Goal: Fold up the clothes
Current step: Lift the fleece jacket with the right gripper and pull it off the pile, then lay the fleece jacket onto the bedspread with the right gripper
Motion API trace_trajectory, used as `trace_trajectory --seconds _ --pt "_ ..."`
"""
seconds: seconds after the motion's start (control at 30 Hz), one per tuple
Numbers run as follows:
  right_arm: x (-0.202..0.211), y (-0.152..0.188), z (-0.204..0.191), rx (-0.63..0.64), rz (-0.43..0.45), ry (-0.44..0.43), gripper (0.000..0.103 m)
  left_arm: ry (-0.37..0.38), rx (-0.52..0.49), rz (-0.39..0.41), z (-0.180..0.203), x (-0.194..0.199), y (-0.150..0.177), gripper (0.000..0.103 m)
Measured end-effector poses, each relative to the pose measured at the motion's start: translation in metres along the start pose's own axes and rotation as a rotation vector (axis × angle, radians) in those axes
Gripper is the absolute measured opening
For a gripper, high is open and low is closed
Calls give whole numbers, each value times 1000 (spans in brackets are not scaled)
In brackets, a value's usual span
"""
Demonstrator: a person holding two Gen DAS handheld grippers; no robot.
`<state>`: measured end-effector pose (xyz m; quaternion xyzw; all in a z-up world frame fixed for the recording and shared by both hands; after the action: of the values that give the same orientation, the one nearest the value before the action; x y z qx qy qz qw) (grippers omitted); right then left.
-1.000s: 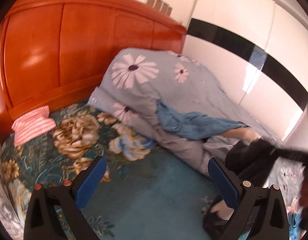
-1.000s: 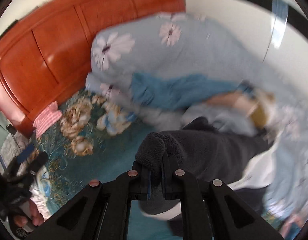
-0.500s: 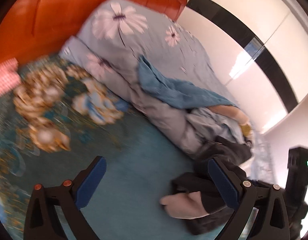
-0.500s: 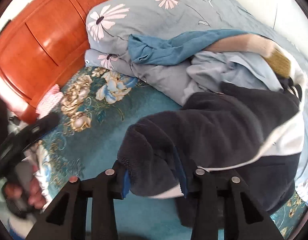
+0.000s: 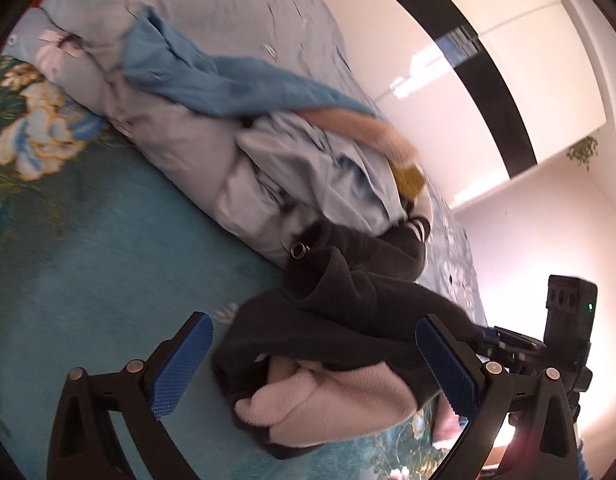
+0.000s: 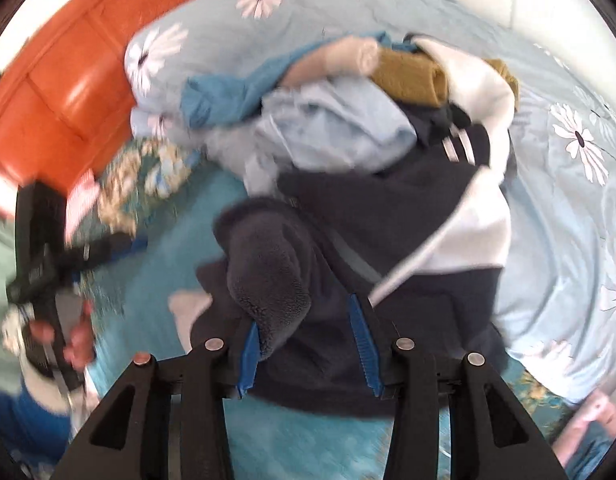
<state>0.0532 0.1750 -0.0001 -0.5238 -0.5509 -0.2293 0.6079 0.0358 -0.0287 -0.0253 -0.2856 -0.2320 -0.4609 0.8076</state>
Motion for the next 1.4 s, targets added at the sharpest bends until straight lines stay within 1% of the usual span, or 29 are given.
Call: trace_trajectory --seconds 0.07,0.13,0.23,0.3,0.37,0.4,0.47,0.53,0.6,0.7,0.77,0.8,0.83,0.87,0.9,0.93,1.0,1.07,1.13,1.27,1.3,1.37,1.4 --pt "4 13 6 32 -18 -5 44 0 -11 -23 4 -12 5 103" --pt "12 22 20 28 -14 -16 44 -4 -24 -40 6 -21 10 103" --pt "26 18 46 4 38 -28 44 -24 -42 -51 7 -30 13 103" --pt "38 5 66 -33 104 -30 44 -35 -48 -55 7 -33 14 103" --pt "45 -15 91 -81 172 9 52 -43 -54 -55 8 -34 15 103" --pt "43 -26 108 -118 202 50 58 -47 -55 -54 9 -35 15 103" --pt "30 -50 142 -230 255 88 59 -47 -59 -60 14 -36 17 103" --pt "7 -70 176 -371 285 91 59 -43 -62 -73 19 -36 21 103" --pt "-17 -86 202 -487 296 86 59 -41 -55 -94 24 -36 26 103" --pt "-50 -99 225 -619 282 66 59 -15 -34 -130 36 -37 36 103" --pt "-71 -101 233 -681 246 60 59 1 -23 -153 46 -42 41 103" --pt "-78 -99 234 -701 225 63 59 -2 -25 -166 50 -46 43 103" --pt "-86 -98 236 -722 205 67 55 -13 -32 -179 54 -50 46 103" --pt "-90 -97 237 -735 197 64 49 -25 -41 -184 57 -54 50 103" --pt "-89 -96 236 -736 196 66 34 -37 -49 -190 60 -57 53 103" --pt "-87 -96 234 -732 192 74 22 -50 -58 -195 63 -60 56 103" --pt "-79 -94 232 -722 191 87 17 -86 -78 -198 63 -64 60 103" --pt "-62 -89 229 -716 216 86 16 -133 -109 -193 61 -67 63 102" --pt "-38 -80 225 -723 262 78 16 -168 -130 -190 57 -68 66 102" --pt "24 -54 207 -682 363 82 16 -236 -167 -185 49 -66 75 102" --pt "40 -46 201 -674 390 85 16 -245 -177 -182 49 -65 77 102" --pt "78 -19 192 -676 449 92 16 -272 -199 -177 48 -63 82 102" --pt "97 -2 187 -682 478 100 16 -273 -205 -177 49 -61 84 102"
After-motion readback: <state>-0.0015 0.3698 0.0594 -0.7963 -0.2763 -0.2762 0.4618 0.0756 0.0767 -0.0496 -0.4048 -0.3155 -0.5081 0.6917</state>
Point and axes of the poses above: each gripper's, at about its wrist camera, not at the fingertips, and x roughly against the way its jaws point, z to its right, y to its underside, the point moved 9 cm from there along -x, roughly the way its jaws point, and after that the axes turned 8 degrees about x, right-handed, at the moved point
